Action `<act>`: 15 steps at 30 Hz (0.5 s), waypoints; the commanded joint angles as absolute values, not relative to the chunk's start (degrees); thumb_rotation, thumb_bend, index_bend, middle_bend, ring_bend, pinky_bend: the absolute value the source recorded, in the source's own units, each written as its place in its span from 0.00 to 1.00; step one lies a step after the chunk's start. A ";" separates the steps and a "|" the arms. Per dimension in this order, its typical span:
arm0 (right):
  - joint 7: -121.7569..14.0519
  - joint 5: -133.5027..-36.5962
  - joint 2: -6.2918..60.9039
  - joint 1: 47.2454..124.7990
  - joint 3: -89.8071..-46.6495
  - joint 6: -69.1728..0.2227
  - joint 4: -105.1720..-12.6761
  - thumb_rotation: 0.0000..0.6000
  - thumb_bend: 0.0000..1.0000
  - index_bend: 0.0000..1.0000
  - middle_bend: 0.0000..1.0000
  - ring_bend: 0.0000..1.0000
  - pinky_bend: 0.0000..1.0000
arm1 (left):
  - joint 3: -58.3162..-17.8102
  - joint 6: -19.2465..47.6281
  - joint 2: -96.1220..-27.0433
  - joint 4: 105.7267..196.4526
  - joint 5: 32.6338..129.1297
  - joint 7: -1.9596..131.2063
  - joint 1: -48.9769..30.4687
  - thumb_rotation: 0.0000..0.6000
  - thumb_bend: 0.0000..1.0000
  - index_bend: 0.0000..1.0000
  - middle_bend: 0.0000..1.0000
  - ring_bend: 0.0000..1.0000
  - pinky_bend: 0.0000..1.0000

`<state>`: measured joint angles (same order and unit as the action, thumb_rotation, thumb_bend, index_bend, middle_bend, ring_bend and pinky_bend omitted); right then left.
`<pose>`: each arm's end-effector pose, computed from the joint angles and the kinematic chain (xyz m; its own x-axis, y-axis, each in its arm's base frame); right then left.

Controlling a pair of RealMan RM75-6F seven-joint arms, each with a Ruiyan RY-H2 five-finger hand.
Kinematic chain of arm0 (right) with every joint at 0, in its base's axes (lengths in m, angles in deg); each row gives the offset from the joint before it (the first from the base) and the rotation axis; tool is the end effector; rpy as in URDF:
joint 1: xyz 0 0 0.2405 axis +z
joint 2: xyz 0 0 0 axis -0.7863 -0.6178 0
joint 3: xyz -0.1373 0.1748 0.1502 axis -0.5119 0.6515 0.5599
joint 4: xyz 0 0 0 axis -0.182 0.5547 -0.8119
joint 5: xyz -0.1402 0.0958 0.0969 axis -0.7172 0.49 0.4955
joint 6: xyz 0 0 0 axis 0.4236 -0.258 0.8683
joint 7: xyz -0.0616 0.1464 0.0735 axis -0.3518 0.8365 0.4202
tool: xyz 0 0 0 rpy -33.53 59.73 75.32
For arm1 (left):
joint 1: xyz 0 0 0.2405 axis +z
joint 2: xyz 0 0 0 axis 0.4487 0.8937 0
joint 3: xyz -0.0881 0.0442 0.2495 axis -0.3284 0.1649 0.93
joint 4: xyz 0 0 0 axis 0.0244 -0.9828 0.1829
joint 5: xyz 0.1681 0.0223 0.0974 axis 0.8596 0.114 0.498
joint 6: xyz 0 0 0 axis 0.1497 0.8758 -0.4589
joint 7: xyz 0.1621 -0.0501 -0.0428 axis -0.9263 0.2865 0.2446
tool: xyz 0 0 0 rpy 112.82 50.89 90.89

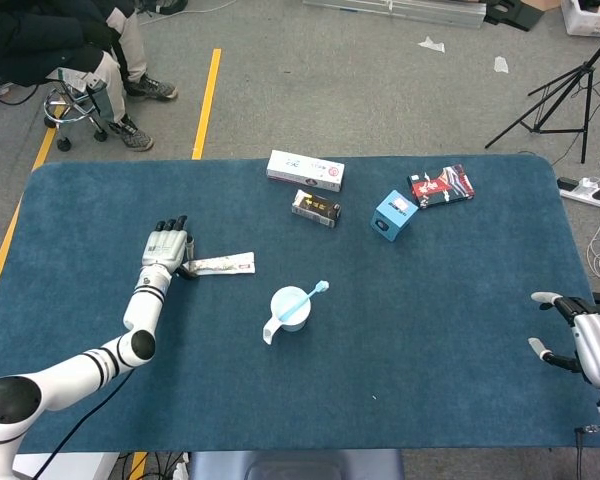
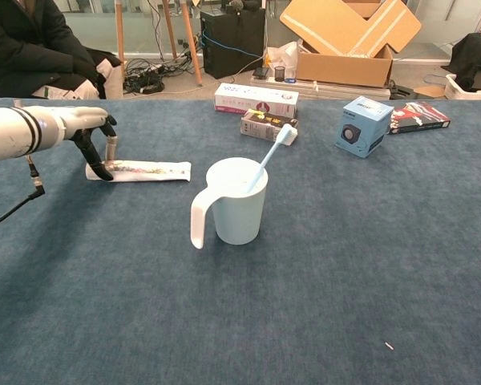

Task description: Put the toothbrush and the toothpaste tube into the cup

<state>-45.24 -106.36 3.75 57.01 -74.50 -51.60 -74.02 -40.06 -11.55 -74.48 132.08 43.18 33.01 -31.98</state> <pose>-0.3365 -0.2182 0.2047 0.3445 -0.0347 0.9382 -0.9378 0.0328 0.3456 -0.2039 0.4873 -0.0131 0.4846 0.3996 0.7782 0.8484 0.0022 -0.5294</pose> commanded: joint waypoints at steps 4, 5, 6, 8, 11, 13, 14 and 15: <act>-45.14 -106.36 3.73 57.01 -74.48 -51.63 -74.02 1.00 0.16 0.33 0.42 0.34 0.47 | -40.35 -12.29 -74.61 131.70 42.26 32.61 -32.00 1.00 0.10 0.54 0.00 0.00 0.00; -45.12 -106.35 3.72 57.01 -74.47 -51.62 -74.02 1.00 0.16 0.33 0.42 0.34 0.47 | -40.46 -12.44 -74.57 131.68 41.94 32.55 -32.02 1.00 0.10 0.54 0.00 0.00 0.00; -45.11 -106.34 3.71 57.02 -74.47 -51.60 -74.02 1.00 0.16 0.33 0.42 0.34 0.47 | -40.56 -12.57 -74.52 131.71 41.68 32.53 -32.04 1.00 0.10 0.54 0.00 0.00 0.00; -45.10 -106.33 3.70 57.03 -74.47 -51.57 -74.03 1.00 0.16 0.33 0.42 0.34 0.47 | -40.68 -12.79 -74.35 131.90 41.14 32.40 -32.07 1.00 0.13 0.54 0.00 0.00 0.00; -45.19 -106.32 3.71 57.07 -74.48 -51.50 -74.03 1.00 0.16 0.33 0.42 0.34 0.47 | -40.60 -12.77 -74.11 132.21 40.60 32.05 -32.07 1.00 0.22 0.55 0.00 0.00 0.00; -45.22 -106.33 3.71 57.08 -74.50 -51.48 -74.04 1.00 0.16 0.33 0.42 0.34 0.47 | -40.54 -12.73 -73.97 132.42 40.30 31.86 -32.06 1.00 0.26 0.55 0.00 0.00 0.00; -45.25 -106.32 3.72 57.08 -74.49 -51.48 -74.04 1.00 0.16 0.33 0.42 0.34 0.47 | -40.53 -12.69 -73.87 132.59 40.10 31.80 -32.03 1.00 0.28 0.55 0.00 0.00 0.00; -45.26 -106.31 3.72 57.09 -74.49 -51.48 -74.04 1.00 0.16 0.33 0.42 0.34 0.47 | -40.53 -12.66 -73.77 132.72 39.96 31.75 -32.01 1.00 0.30 0.56 0.00 0.00 0.00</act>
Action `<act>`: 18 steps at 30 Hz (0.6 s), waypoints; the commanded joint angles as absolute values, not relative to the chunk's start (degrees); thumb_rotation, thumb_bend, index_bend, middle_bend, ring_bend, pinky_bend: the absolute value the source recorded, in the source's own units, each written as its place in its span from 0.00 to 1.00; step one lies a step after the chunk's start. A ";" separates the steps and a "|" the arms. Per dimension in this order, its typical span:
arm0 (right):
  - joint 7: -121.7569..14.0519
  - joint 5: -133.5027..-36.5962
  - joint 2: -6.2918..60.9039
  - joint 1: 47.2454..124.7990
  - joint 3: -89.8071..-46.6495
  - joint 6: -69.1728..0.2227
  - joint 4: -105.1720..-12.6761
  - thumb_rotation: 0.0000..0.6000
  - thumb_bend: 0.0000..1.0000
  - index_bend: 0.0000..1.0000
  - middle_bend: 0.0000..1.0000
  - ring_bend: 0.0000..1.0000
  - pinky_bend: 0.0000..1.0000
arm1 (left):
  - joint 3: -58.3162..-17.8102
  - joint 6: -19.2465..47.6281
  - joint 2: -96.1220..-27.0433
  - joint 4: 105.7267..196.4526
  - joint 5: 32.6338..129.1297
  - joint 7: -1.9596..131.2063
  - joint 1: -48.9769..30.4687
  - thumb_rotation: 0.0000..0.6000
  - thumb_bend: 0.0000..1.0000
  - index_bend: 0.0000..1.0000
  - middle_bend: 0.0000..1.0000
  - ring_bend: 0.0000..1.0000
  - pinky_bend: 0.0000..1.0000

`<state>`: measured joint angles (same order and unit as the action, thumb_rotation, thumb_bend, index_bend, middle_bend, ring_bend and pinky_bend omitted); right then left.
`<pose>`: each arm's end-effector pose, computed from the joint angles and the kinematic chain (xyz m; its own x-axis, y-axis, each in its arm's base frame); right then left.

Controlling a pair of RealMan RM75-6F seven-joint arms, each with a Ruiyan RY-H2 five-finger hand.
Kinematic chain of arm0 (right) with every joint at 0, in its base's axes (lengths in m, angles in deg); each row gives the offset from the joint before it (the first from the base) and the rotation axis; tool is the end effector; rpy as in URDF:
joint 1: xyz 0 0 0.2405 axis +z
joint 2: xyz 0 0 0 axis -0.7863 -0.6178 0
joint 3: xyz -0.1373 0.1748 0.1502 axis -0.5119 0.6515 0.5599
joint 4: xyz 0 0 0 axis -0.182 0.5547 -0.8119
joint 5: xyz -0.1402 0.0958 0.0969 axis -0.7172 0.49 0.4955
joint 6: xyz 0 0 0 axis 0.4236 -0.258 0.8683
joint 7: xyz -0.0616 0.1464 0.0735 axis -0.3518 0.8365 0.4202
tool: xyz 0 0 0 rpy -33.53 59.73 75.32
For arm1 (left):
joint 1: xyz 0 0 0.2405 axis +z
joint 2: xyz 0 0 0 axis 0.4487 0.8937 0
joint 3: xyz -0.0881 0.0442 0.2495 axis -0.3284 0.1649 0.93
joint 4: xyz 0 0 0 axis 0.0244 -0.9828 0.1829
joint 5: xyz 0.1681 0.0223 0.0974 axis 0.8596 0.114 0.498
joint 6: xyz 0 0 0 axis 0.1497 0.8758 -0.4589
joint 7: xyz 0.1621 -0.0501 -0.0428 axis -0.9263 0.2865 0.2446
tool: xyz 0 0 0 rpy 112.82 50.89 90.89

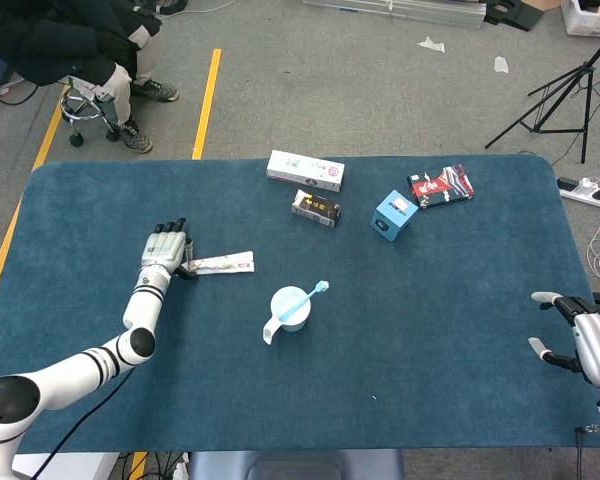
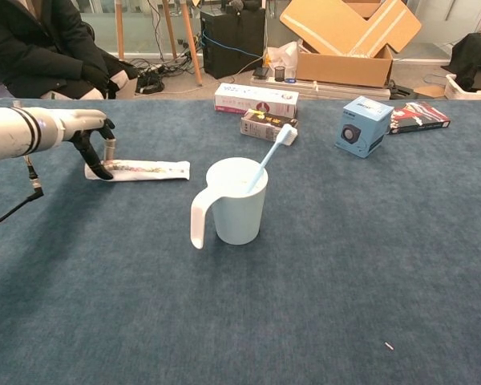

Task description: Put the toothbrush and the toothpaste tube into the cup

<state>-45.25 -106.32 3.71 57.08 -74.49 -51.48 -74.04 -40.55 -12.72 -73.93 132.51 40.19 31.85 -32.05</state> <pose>-0.3365 -0.2186 0.2046 0.3448 -0.0360 0.9380 -0.9377 0.0327 0.3460 -0.2071 0.4868 -0.0126 0.4548 0.4249 0.7827 0.8578 0.0273 -0.5132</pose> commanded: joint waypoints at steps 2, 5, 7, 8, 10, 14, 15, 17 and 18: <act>-45.25 -106.28 3.72 57.09 -74.48 -51.47 -74.05 1.00 0.16 0.33 0.42 0.34 0.47 | -40.41 -12.63 -73.51 133.08 39.65 31.58 -31.93 1.00 0.33 0.56 0.00 0.00 0.00; -45.20 -106.31 3.71 57.07 -74.49 -51.51 -74.04 1.00 0.16 0.33 0.42 0.34 0.47 | -40.15 -12.49 -73.02 133.76 39.23 31.40 -31.69 1.00 0.36 0.56 0.00 0.00 0.00; -45.17 -106.32 3.71 57.08 -74.49 -51.51 -74.02 1.00 0.16 0.33 0.42 0.34 0.47 | -39.96 -12.34 -72.57 134.36 39.00 31.27 -31.50 1.00 0.36 0.57 0.00 0.00 0.00; -45.17 -106.33 3.70 57.09 -74.49 -51.48 -74.03 1.00 0.16 0.33 0.42 0.34 0.47 | -39.84 -12.17 -72.20 134.87 38.85 31.22 -31.35 1.00 0.36 0.57 0.00 0.00 0.00; -45.17 -106.39 3.70 57.08 -74.52 -51.51 -74.04 1.00 0.16 0.33 0.42 0.34 0.47 | -39.66 -11.63 -71.30 136.18 38.65 31.18 -31.00 1.00 0.36 0.57 0.00 0.00 0.00; -45.38 -106.48 3.74 57.12 -74.60 -51.45 -74.06 1.00 0.16 0.33 0.42 0.34 0.47 | -39.54 -9.89 -68.71 140.12 38.72 31.70 -29.93 1.00 0.36 0.57 0.00 0.00 0.00; -45.47 -106.51 3.75 57.14 -74.62 -51.43 -74.09 1.00 0.16 0.33 0.42 0.34 0.47 | -39.47 -9.43 -67.98 141.19 38.78 31.85 -29.60 1.00 0.37 0.57 0.00 0.00 0.00; -45.72 -106.64 3.82 57.15 -74.70 -51.42 -74.15 1.00 0.16 0.33 0.42 0.34 0.47 | -39.17 -8.32 -66.21 143.74 38.90 32.12 -28.78 1.00 0.37 0.57 0.00 0.00 0.00; -45.84 -106.71 3.85 57.16 -74.74 -51.43 -74.19 1.00 0.16 0.33 0.42 0.34 0.47 | -39.09 -7.85 -65.39 144.89 38.97 32.32 -28.41 1.00 0.37 0.57 0.00 0.00 0.00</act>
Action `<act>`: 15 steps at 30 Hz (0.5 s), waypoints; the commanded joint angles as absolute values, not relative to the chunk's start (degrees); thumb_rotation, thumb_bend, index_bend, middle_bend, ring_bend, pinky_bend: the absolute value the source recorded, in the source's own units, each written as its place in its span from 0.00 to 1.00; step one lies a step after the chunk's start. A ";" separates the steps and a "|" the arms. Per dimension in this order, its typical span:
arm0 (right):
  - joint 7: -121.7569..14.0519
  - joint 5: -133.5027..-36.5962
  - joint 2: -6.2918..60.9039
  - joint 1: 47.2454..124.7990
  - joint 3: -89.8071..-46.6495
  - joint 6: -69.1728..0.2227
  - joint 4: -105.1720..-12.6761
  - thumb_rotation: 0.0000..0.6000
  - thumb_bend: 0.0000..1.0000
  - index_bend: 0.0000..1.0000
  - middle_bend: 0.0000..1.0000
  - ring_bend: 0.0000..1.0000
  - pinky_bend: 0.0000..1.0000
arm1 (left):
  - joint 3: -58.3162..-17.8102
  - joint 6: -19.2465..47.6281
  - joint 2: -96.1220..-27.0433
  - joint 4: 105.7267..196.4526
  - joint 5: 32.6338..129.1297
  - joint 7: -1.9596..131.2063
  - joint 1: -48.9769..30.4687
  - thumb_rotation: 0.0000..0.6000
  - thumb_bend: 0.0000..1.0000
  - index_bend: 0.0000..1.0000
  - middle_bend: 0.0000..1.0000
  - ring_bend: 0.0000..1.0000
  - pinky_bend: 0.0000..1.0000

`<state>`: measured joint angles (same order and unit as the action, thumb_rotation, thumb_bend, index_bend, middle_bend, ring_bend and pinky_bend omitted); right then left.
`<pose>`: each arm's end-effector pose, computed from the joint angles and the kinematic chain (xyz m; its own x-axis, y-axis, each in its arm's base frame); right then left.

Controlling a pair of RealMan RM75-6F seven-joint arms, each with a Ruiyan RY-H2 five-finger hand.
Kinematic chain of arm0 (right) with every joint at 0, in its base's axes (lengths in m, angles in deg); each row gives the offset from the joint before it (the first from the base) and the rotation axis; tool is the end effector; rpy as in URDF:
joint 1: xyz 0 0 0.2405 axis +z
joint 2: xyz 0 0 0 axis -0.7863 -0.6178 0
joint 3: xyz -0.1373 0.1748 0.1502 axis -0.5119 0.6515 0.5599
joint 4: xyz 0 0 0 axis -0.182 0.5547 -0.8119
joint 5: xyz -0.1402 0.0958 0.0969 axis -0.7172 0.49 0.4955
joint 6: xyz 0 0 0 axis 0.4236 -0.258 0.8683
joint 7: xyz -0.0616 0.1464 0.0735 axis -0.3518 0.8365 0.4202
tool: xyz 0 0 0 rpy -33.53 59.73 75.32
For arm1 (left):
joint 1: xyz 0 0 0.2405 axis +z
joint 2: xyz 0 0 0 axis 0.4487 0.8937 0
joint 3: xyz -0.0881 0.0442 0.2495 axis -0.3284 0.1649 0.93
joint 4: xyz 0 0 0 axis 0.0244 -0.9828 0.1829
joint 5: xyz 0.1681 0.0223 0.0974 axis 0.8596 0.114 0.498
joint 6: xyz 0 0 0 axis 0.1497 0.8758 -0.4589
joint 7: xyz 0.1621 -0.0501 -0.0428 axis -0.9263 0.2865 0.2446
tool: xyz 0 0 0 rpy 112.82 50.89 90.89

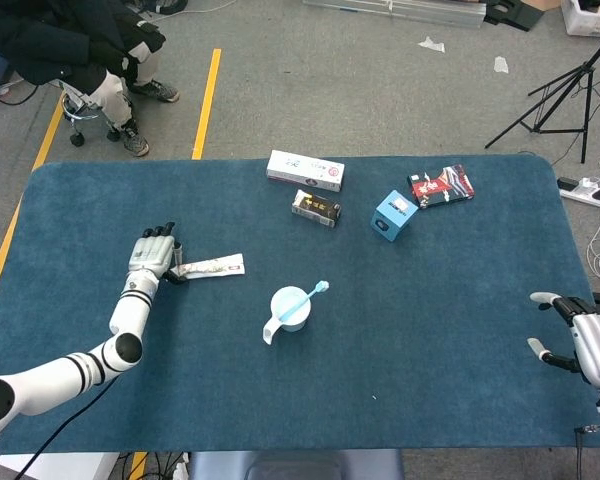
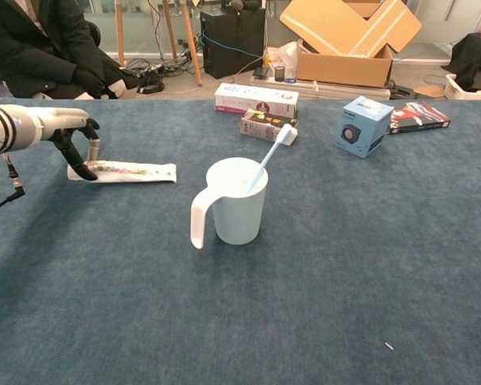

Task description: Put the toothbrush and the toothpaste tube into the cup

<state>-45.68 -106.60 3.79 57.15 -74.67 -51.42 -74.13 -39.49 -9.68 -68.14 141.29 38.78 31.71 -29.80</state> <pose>-0.3356 -0.2184 0.2028 0.3499 -0.0411 0.9359 -0.9359 0.0270 0.3512 -0.2202 0.4720 0.0093 0.4350 0.4372 0.7872 0.8604 0.0560 -0.5066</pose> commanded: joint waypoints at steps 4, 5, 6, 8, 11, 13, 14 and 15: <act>-46.47 -106.79 4.04 57.20 -74.84 -51.38 -74.32 1.00 0.16 0.33 0.42 0.34 0.47 | -38.88 -5.99 -61.72 149.75 39.37 33.65 -26.61 1.00 0.38 0.57 0.00 0.00 0.00; -46.69 -106.80 4.10 57.23 -74.86 -51.34 -74.36 1.00 0.16 0.33 0.42 0.34 0.47 | -38.86 -5.42 -60.59 151.17 39.61 34.22 -25.99 1.00 0.38 0.57 0.00 0.00 0.00; -46.86 -106.82 4.16 57.26 -74.88 -51.31 -74.39 1.00 0.16 0.33 0.42 0.34 0.47 | -38.82 -5.03 -59.76 152.16 39.80 34.65 -25.52 1.00 0.39 0.57 0.00 0.00 0.00; -47.24 -106.86 4.30 57.31 -74.92 -51.25 -74.45 1.00 0.16 0.33 0.42 0.34 0.47 | -38.70 -4.05 -57.88 154.40 40.40 35.66 -24.40 1.00 0.39 0.57 0.00 0.00 0.00; -47.78 -106.81 4.46 57.38 -74.95 -51.16 -74.57 1.00 0.16 0.33 0.42 0.34 0.47 | -38.52 -3.01 -55.32 157.49 41.40 37.29 -22.74 1.00 0.39 0.57 0.00 0.00 0.00; -48.14 -106.76 4.57 57.43 -74.96 -51.06 -74.61 1.00 0.16 0.33 0.42 0.34 0.47 | -38.24 -2.47 -53.69 159.47 42.27 38.39 -21.57 1.00 0.39 0.57 0.00 0.00 0.00; -48.29 -106.74 4.61 57.46 -74.97 -51.02 -74.63 1.00 0.16 0.33 0.42 0.34 0.47 | -38.14 -2.26 -53.05 160.23 42.65 38.91 -21.07 1.00 0.39 0.57 0.00 0.00 0.00; -48.43 -106.74 4.65 57.48 -74.98 -51.00 -74.67 1.00 0.16 0.33 0.42 0.34 0.47 | -38.00 -2.09 -52.45 160.92 43.03 39.40 -20.56 1.00 0.39 0.57 0.00 0.00 0.00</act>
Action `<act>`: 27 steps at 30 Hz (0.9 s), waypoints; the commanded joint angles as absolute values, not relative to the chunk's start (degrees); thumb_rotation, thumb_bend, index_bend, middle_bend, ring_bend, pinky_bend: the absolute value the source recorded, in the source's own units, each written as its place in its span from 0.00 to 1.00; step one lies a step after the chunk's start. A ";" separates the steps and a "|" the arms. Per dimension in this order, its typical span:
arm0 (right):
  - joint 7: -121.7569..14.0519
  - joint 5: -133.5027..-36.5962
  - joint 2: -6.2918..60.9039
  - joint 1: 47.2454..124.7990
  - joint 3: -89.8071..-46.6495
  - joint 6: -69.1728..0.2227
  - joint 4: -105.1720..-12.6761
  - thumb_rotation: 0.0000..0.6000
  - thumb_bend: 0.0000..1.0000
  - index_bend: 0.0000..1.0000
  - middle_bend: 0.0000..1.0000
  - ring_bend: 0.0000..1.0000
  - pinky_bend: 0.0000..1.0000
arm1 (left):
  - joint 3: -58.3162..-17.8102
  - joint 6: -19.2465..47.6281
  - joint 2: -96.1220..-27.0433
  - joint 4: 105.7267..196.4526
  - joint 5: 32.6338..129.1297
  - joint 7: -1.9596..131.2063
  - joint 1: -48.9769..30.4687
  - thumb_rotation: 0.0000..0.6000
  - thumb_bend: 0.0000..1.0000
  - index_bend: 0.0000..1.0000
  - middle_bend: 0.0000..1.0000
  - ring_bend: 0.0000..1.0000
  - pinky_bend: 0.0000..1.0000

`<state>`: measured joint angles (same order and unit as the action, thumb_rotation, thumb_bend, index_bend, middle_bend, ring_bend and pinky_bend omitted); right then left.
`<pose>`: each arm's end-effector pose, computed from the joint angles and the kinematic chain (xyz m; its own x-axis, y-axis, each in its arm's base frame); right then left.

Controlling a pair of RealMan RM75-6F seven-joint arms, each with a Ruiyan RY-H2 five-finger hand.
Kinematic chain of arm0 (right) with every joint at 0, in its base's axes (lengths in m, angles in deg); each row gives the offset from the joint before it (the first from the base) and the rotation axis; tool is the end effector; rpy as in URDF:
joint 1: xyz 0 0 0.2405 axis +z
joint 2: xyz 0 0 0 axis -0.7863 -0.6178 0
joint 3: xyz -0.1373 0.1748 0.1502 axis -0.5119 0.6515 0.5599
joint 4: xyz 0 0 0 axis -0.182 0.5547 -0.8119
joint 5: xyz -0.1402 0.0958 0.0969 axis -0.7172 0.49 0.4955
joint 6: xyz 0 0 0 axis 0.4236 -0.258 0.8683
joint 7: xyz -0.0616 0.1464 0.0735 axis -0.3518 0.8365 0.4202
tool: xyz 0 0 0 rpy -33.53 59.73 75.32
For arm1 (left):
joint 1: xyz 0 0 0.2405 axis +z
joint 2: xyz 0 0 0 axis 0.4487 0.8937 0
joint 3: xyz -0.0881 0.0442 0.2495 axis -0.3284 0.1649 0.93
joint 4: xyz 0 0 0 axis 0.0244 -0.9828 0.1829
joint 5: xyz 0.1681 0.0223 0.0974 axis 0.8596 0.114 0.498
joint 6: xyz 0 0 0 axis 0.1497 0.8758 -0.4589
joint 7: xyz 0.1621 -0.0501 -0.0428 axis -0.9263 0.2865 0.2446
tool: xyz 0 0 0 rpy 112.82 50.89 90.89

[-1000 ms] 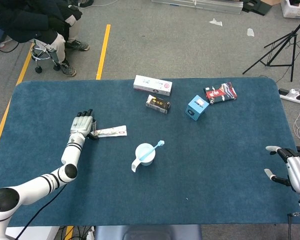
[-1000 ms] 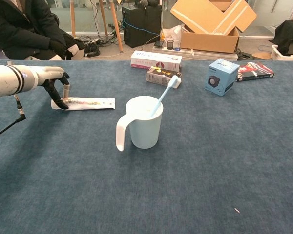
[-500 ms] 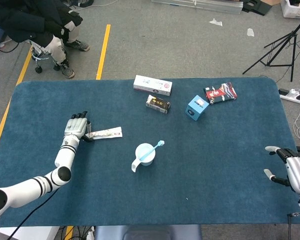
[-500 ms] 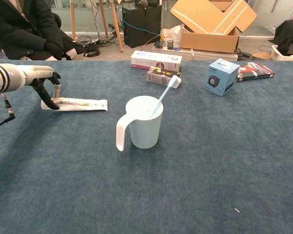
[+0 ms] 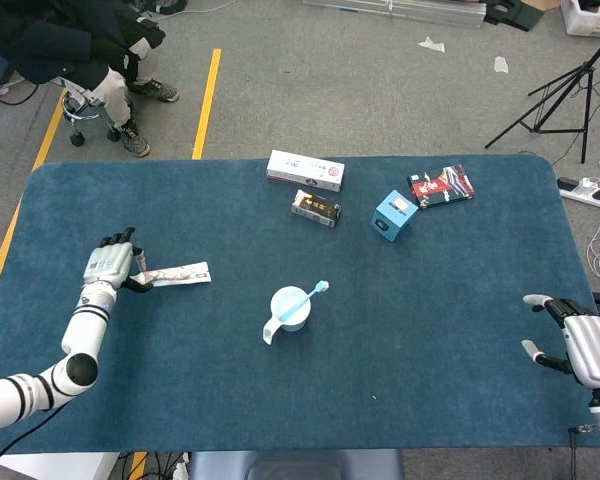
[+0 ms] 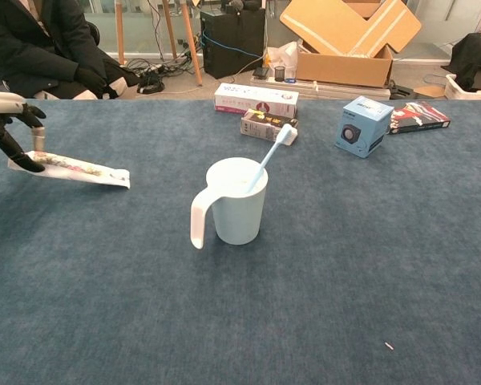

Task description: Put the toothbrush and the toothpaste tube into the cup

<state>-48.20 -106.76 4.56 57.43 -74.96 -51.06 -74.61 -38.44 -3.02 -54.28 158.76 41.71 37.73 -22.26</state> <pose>-0.3331 -0.2188 0.1950 0.3714 -0.0539 0.9269 -0.9277 0.0180 0.3728 -0.2560 0.4317 0.0765 0.3599 0.4081 0.8390 0.8781 0.1556 -0.4524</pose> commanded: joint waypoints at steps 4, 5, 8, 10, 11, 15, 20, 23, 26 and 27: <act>-48.91 -106.79 4.80 57.53 -75.05 -50.94 -74.77 1.00 0.16 0.33 0.42 0.34 0.47 | -37.25 -1.76 -50.02 163.37 44.62 41.72 -18.26 1.00 0.39 0.57 0.00 0.00 0.00; -49.00 -106.78 4.83 57.54 -75.07 -50.91 -74.78 1.00 0.16 0.33 0.42 0.34 0.47 | -37.08 -1.76 -49.59 163.73 44.93 42.25 -17.77 1.00 0.39 0.57 0.00 0.00 0.00; -49.28 -106.70 4.91 57.60 -75.07 -50.81 -74.81 1.00 0.16 0.33 0.42 0.34 0.47 | -36.47 -1.98 -48.49 164.46 45.96 43.95 -16.21 1.00 0.39 0.57 0.00 0.00 0.00; -49.51 -106.64 4.94 57.65 -75.09 -50.69 -74.84 1.00 0.16 0.33 0.42 0.34 0.47 | -36.04 -2.28 -47.95 164.74 46.73 45.08 -15.21 1.00 0.39 0.57 0.00 0.00 0.00; -49.59 -106.62 4.95 57.68 -75.09 -50.64 -74.87 1.00 0.16 0.33 0.42 0.34 0.47 | -35.85 -2.44 -47.75 164.85 47.10 45.56 -14.80 1.00 0.39 0.57 0.00 0.00 0.00; -49.82 -106.48 5.00 57.73 -75.09 -50.51 -74.91 1.00 0.16 0.33 0.42 0.34 0.47 | -35.24 -2.91 -46.98 165.51 48.87 47.94 -12.92 1.00 0.39 0.57 0.00 0.00 0.00; -49.94 -106.37 4.98 57.79 -75.09 -50.38 -74.97 1.00 0.16 0.33 0.42 0.34 0.47 | -34.42 -3.34 -45.67 167.38 51.95 51.09 -10.37 1.00 0.39 0.57 0.00 0.00 0.00; -49.92 -106.41 4.98 57.77 -75.09 -50.46 -75.02 1.00 0.16 0.33 0.42 0.34 0.47 | -34.06 -3.69 -44.75 168.74 54.14 53.20 -8.86 1.00 0.39 0.57 0.00 0.00 0.00; -49.99 -106.42 4.99 57.77 -75.13 -50.45 -75.04 1.00 0.16 0.33 0.42 0.34 0.47 | -33.64 -4.10 -44.15 169.23 56.21 55.04 -7.53 1.00 0.39 0.57 0.00 0.00 0.00; -50.02 -106.44 4.99 57.78 -75.14 -50.45 -75.06 1.00 0.16 0.33 0.42 0.34 0.47 | -33.50 -4.21 -44.04 169.18 56.82 55.48 -7.20 1.00 0.39 0.56 0.00 0.00 0.00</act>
